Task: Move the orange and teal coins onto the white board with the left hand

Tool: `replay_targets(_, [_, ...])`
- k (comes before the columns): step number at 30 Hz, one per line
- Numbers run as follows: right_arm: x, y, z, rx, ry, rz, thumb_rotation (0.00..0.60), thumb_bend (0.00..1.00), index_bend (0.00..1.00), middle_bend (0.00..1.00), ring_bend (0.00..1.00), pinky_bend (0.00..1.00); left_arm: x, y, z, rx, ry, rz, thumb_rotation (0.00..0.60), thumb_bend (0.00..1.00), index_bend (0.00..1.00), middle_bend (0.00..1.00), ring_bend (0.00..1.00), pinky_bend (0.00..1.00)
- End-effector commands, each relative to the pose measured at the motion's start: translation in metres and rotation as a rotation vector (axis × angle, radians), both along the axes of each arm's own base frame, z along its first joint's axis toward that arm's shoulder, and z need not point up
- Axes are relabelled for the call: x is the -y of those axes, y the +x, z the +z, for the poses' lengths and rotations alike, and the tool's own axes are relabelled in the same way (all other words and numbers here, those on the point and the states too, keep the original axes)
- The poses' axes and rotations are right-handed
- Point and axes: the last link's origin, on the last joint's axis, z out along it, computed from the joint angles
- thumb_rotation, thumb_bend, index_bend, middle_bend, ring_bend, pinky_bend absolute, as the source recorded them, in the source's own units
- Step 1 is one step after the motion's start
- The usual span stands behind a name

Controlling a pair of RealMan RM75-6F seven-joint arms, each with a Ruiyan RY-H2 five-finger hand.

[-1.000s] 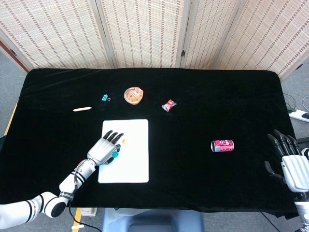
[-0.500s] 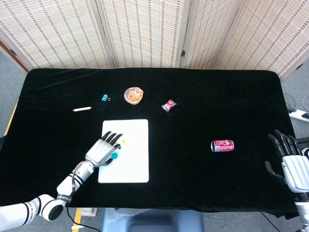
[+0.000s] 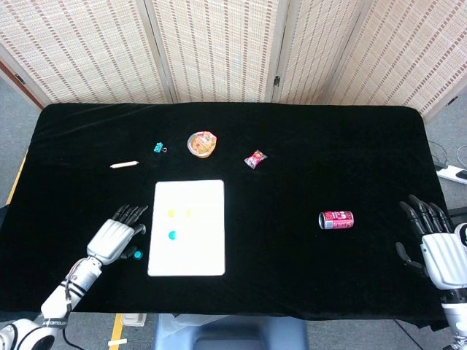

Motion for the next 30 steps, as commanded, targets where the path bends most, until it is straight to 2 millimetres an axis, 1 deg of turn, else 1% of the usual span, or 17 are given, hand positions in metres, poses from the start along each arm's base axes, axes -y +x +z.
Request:
replay_targets(1, [0.001, 0.001, -0.001, 0.001, 0.005, 0.007, 0.6, 0.46, 0.0, 0.01, 0.0, 0.0, 0.01, -0.013, 0.002, 0.005, -0.001, 0.026, 0.6, 0.4, 0.41, 0.04, 0.0, 0.0])
replay_targets(4, [0.002, 0.004, -0.002, -0.001, 0.008, 0.017, 0.6, 0.46, 0.0, 0.01, 0.0, 0.0, 0.018, -0.022, 0.0, 0.008, -0.01, 0.043, 0.6, 0.4, 0.41, 0.04, 0.0, 0.0])
replay_targets(8, [0.002, 0.005, -0.003, -0.001, 0.011, 0.021, 0.6, 0.46, 0.0, 0.01, 0.0, 0.0, 0.024, -0.027, -0.007, 0.007, -0.018, 0.045, 0.6, 0.4, 0.4, 0.04, 0.0, 0.0])
replay_targets(12, [0.002, 0.005, -0.003, -0.001, 0.011, 0.021, 0.6, 0.46, 0.0, 0.01, 0.0, 0.0, 0.027, -0.027, -0.015, 0.002, -0.03, 0.039, 0.6, 0.4, 0.4, 0.04, 0.0, 0.0])
replay_targets(18, [0.0, 0.004, -0.001, -0.002, 0.007, 0.019, 0.6, 0.46, 0.0, 0.01, 0.0, 0.0, 0.024, -0.024, -0.024, -0.009, -0.033, 0.024, 0.6, 0.4, 0.4, 0.04, 0.0, 0.0])
replay_targets(30, [-0.001, 0.002, 0.0, -0.003, 0.005, 0.012, 0.6, 0.46, 0.0, 0.01, 0.0, 0.0, 0.026, -0.022, -0.031, -0.018, -0.046, 0.024, 0.6, 0.4, 0.4, 0.04, 0.0, 0.0])
